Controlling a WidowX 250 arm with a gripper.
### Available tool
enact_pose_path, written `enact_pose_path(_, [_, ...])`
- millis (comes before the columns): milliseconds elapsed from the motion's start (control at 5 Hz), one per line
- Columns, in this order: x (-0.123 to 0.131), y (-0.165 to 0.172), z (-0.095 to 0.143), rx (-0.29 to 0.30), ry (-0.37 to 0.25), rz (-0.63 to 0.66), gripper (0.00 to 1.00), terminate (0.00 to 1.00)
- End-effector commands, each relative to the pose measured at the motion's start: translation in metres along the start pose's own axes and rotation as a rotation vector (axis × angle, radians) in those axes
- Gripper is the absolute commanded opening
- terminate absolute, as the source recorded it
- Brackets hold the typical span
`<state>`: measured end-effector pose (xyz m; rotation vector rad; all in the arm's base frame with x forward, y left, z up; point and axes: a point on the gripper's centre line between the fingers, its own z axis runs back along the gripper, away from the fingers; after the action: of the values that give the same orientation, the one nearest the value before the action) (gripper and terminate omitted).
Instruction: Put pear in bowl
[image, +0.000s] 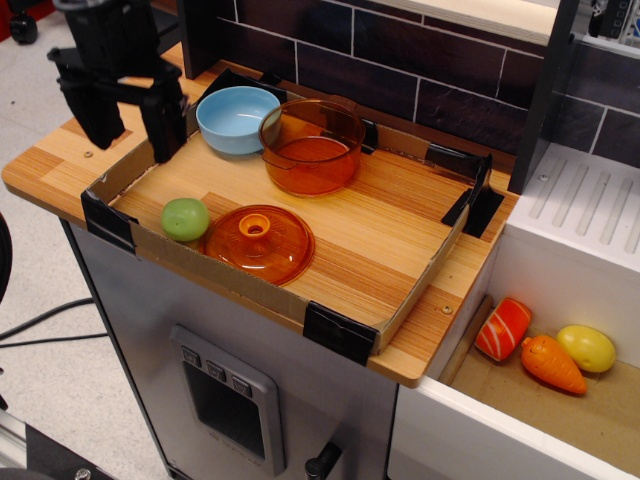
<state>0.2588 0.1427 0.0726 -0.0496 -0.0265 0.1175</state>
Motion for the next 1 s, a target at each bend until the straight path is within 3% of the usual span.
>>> enact_pose_path(0, [0.004, -0.004, -0.007, -0.037, -0.006, -0.045, 1.0, 0.0])
enact_pose_path(400, [0.003, -0.019, -0.017, -0.068, 0.004, -0.034, 1.0, 0.0])
enact_pose_path(800, [0.01, -0.014, -0.047, 0.023, -0.012, -0.007, 1.0, 0.0])
